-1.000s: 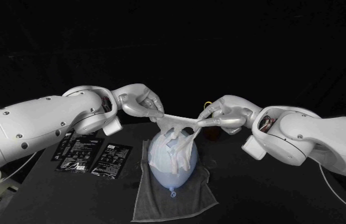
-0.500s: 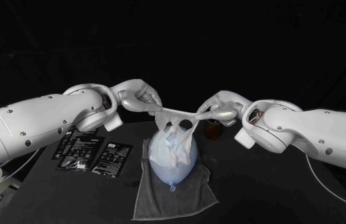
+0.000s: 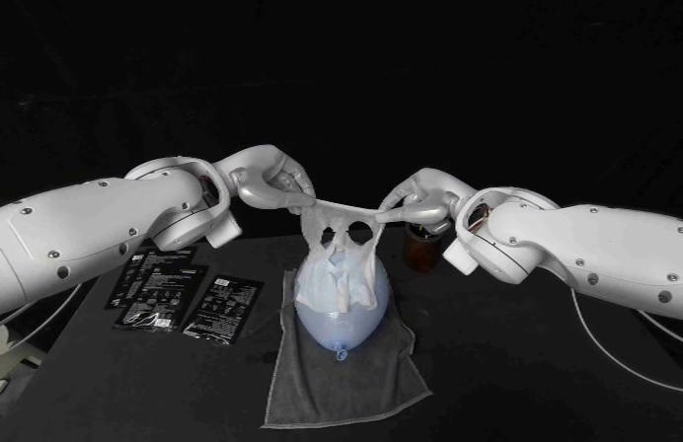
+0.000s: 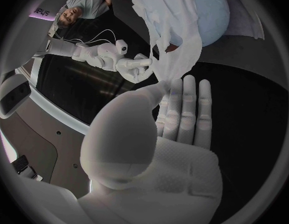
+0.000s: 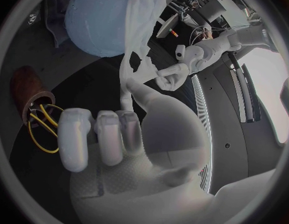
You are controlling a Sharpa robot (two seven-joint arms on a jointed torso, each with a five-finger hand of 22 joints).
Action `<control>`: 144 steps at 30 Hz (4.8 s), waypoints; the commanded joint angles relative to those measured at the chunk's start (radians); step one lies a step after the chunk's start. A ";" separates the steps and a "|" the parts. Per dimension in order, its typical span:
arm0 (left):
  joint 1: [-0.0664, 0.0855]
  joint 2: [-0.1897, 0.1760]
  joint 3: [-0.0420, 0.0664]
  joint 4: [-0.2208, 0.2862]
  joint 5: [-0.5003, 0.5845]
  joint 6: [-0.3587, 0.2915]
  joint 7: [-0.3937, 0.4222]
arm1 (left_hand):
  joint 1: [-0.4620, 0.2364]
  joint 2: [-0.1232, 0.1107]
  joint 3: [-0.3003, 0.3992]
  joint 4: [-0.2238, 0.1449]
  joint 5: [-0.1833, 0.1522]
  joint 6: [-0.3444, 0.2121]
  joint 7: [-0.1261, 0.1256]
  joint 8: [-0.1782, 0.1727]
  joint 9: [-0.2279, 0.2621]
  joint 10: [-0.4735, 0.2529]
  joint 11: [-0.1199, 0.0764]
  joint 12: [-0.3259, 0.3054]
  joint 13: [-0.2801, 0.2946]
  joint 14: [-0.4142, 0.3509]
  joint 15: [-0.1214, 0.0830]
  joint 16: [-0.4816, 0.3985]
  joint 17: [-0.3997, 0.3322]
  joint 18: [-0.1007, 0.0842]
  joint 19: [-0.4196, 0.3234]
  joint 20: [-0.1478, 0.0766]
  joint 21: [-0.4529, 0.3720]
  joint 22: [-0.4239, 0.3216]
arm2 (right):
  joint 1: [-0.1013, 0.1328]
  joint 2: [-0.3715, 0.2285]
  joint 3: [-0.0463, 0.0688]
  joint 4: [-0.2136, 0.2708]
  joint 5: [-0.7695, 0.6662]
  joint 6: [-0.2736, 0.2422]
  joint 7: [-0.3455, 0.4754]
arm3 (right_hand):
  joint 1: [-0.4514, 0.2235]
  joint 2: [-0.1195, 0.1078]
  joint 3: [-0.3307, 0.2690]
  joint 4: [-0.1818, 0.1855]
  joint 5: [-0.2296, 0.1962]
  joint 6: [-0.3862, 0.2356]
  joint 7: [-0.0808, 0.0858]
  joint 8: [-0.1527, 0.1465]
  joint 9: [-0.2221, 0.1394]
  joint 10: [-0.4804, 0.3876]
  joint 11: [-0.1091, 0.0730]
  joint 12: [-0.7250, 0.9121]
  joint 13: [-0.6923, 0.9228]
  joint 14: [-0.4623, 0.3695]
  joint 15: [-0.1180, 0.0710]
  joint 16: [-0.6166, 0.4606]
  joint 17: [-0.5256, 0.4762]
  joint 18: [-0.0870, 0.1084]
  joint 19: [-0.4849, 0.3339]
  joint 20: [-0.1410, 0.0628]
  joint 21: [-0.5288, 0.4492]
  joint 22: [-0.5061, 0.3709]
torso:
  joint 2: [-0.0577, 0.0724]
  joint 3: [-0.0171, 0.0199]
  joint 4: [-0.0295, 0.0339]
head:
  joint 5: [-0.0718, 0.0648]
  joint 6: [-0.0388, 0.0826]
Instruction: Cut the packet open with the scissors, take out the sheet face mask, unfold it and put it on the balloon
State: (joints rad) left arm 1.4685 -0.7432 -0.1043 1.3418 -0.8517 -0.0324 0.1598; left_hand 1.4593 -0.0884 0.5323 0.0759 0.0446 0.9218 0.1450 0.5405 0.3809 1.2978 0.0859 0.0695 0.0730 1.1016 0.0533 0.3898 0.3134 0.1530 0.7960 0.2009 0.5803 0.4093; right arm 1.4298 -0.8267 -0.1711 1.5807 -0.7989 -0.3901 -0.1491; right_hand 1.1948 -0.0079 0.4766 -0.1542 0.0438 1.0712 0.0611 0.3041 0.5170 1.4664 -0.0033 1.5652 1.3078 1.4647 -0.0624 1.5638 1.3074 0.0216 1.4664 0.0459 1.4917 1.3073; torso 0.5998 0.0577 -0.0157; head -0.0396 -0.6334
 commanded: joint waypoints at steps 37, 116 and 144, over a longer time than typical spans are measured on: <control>-0.050 0.106 -0.002 -0.137 -0.128 -0.210 -0.100 | 0.007 -0.008 0.022 0.002 0.003 0.015 -0.002 -0.005 0.102 0.015 -0.001 -0.003 0.003 0.019 -0.002 -0.010 0.013 0.016 -0.016 -0.003 0.036 0.025 | -0.025 0.085 -0.001 -0.162 -0.136 -0.047 -0.077 | -0.008 -0.014 0.001 0.010 0.005 -0.022 0.006 0.004 0.030 0.104 -0.004 0.006 0.263 0.106 -0.004 0.007 0.263 0.001 0.063 -0.005 -0.011 0.233 | 0.000 0.0002 -0.0011 | 0.000 -0.023; -0.179 -0.251 -0.055 0.200 0.339 -0.238 -0.070 | -0.080 -0.137 -0.155 0.214 0.003 0.030 -0.001 -0.154 -0.096 -0.005 -0.018 0.178 0.050 0.232 -0.050 0.257 0.256 0.030 0.286 -0.081 0.021 -0.056 | -0.214 -0.192 -0.010 0.216 0.097 -0.268 0.107 | -0.045 -0.078 -0.045 0.121 0.008 -0.110 0.057 -0.042 -0.020 0.104 0.040 0.006 0.263 0.106 0.035 0.007 0.263 -0.001 0.069 0.033 -0.007 0.236 | -0.005 0.0010 -0.0025 | -0.008 -0.089; -0.329 -0.297 -0.068 0.408 0.412 -0.376 0.000 | -0.078 -0.057 -0.463 0.212 0.003 0.007 -0.014 -0.176 -0.103 -0.129 -0.036 0.574 0.405 0.273 -0.069 0.810 0.726 0.019 0.257 -0.117 0.375 0.231 | -0.347 -0.211 -0.015 0.344 0.083 -0.459 0.246 | -0.022 -0.100 -0.069 0.123 0.009 -0.105 0.059 -0.070 -0.043 0.104 0.042 0.006 0.263 0.106 0.035 0.007 0.263 -0.002 0.071 0.030 -0.005 0.237 | -0.005 0.0013 -0.0032 | -0.006 -0.127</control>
State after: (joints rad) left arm 1.1404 -1.0439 -0.1728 1.7443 -0.4660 -0.3560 0.1115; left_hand 1.3750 -0.1447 0.0757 0.2872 0.0499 0.9352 0.1303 0.3679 0.2786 1.1736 0.0487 0.6391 0.4780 1.3811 -0.0153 1.2042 1.0393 0.1765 1.0586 0.0842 0.9593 0.6400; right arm 1.0842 -1.0417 -0.1866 1.9231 -0.6991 -0.7945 0.0363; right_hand 1.1637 -0.1081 0.4083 -0.0260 0.0464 0.9693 0.1168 0.2394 0.4743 1.4646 0.0412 1.5658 1.3073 1.4663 -0.0248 1.5670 1.3074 0.0216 1.4621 0.0791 1.4870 1.3080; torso 0.5959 0.0588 -0.0197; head -0.0451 -0.7601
